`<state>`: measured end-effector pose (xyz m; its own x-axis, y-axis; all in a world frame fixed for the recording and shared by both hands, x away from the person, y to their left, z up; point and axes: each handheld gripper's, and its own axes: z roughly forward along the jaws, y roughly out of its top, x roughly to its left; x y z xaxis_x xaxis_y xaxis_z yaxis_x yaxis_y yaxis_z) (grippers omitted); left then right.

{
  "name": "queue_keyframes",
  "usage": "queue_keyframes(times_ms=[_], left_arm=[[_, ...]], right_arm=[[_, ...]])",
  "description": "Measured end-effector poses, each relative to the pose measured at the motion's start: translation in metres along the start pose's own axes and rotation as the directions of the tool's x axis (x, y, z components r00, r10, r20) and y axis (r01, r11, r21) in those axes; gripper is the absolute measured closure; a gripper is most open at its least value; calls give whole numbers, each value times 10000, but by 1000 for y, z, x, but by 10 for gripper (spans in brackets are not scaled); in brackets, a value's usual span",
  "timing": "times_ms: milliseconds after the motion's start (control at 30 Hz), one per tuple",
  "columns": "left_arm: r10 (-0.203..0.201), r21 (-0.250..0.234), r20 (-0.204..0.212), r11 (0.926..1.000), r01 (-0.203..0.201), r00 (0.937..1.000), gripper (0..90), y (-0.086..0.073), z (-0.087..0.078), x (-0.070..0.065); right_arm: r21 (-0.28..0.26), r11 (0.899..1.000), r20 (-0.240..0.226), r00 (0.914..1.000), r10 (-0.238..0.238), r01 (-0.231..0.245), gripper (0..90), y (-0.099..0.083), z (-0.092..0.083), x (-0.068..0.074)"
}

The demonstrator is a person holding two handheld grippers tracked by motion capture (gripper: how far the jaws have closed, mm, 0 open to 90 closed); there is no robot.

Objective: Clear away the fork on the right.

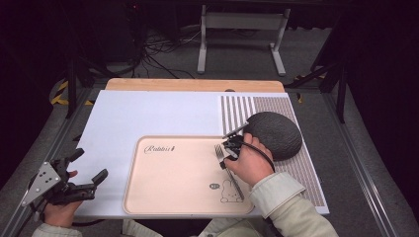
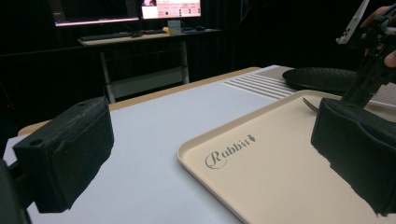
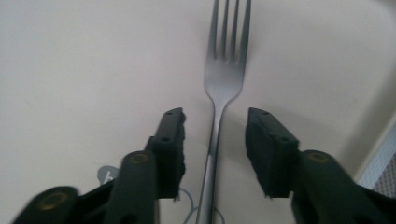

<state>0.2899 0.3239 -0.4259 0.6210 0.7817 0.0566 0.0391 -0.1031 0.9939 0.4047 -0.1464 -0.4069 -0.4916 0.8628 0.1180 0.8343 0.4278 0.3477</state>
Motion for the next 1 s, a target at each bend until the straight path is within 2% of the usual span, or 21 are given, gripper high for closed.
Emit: queue_keyframes(times_ms=[67,100,133,233,333,367,400,433,533,567,600,633,667,733,767,800,867,900,933,967,1000], left_arm=[[-3,-16,-6,10000,3,10000,1,0,0,0],[-1,-15,-7,10000,1,10000,1,0,0,0],[1,-4,-1,10000,-1,10000,1,0,0,0],[-7,-32,-11,10000,7,10000,1,0,0,0],[-11,-23,-14,10000,11,10000,1,0,0,0],[-11,-23,-14,10000,11,10000,1,0,0,0],[-9,-21,-14,10000,9,10000,1,0,0,0],[-9,-21,-14,10000,9,10000,1,0,0,0],[2,7,11,10000,-2,10000,1,0,0,0],[3,-16,3,10000,-3,10000,1,0,0,0],[-10,11,17,10000,10,10000,1,0,0,0],[-24,-10,15,10000,24,10000,1,0,0,0],[-35,-32,5,10000,35,10000,1,0,0,0],[-30,-29,1,10000,30,10000,1,0,0,0],[-32,-26,3,10000,32,10000,1,0,0,0],[-12,-17,22,10000,12,10000,1,0,0,0],[-12,-26,7,10000,12,10000,1,0,0,0],[-10,-28,6,10000,10,10000,1,0,0,0],[-11,-28,5,10000,11,10000,1,0,0,0],[-6,-13,10,10000,6,10000,1,0,0,0],[-13,-12,10,10000,13,10000,1,0,0,0]], right_arm=[[-676,9953,-188,9974,-702,688,348,2,-3,0],[-1215,9836,-95,9907,-1357,1335,249,4,-4,0],[-1519,9729,23,9844,-1762,1745,223,5,-5,0],[-2163,9351,2,9578,-2875,2808,169,7,-10,3],[-2657,9086,-147,9410,-3381,3223,152,9,-14,7],[-2657,9086,-147,9410,-3381,3223,152,9,-14,7],[-2984,8858,-351,9234,-3823,3554,148,11,-16,10],[-2984,8858,-351,9234,-3823,3554,148,11,-16,10],[-3509,8418,-447,8906,-4527,4102,161,13,-19,16],[-3509,8418,-447,8906,-4527,4102,161,13,-19,16],[-3574,8314,-443,8815,-4701,4254,174,14,-19,16],[-3634,8161,-458,8663,-4974,4494,263,14,-20,16],[-3498,8093,-466,8540,-5182,4720,330,14,-20,16],[-3347,7773,-496,8137,-5791,5328,460,13,-19,16],[-3209,7548,-386,7883,-6140,5721,536,13,-19,15],[-3189,7388,-407,7703,-6364,5936,615,13,-18,14],[-3125,7297,-523,7560,-6524,6081,761,12,-17,11],[-3125,7297,-523,7560,-6524,6081,761,12,-17,11],[-3187,7192,-522,7462,-6637,6174,803,12,-16,10],[-3148,7170,-558,7420,-6681,6219,859,11,-15,9],[-3034,7002,-674,7185,-6923,6462,900,12,-13,7]])
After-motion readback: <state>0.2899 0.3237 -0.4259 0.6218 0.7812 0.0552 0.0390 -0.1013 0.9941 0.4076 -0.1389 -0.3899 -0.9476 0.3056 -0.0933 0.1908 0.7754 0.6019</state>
